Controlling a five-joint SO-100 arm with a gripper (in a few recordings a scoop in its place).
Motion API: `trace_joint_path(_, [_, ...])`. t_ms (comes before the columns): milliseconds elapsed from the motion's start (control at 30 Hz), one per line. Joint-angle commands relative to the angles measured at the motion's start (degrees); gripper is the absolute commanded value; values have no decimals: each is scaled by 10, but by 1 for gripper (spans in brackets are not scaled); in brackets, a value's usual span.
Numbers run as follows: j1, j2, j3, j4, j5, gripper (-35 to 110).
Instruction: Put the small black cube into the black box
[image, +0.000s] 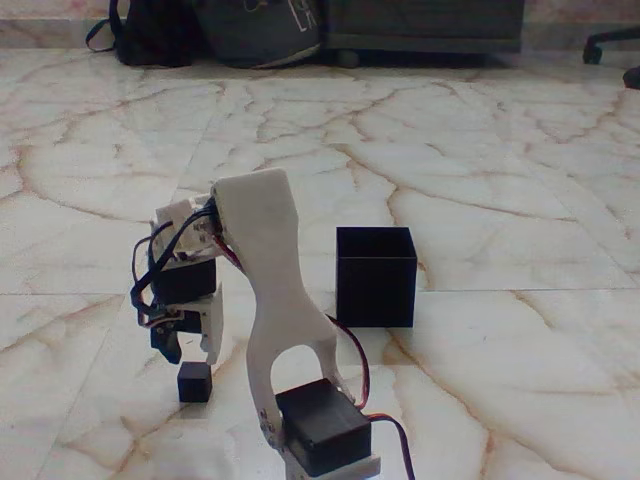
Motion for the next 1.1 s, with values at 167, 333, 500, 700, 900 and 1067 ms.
trace_joint_path(167, [5, -117, -187, -5, -39, 5])
trace_joint_path(333, [13, -144, -185, 7, -39, 5])
trace_joint_path(500, [28, -183, -183, -13, -53, 5])
trace_joint_path(700, [32, -200, -186, -12, -104, 5])
trace_joint_path(900, [42, -171, -195, -12, -120, 0])
trace_joint_path(1067, [86, -101, -319, 25, -152, 0])
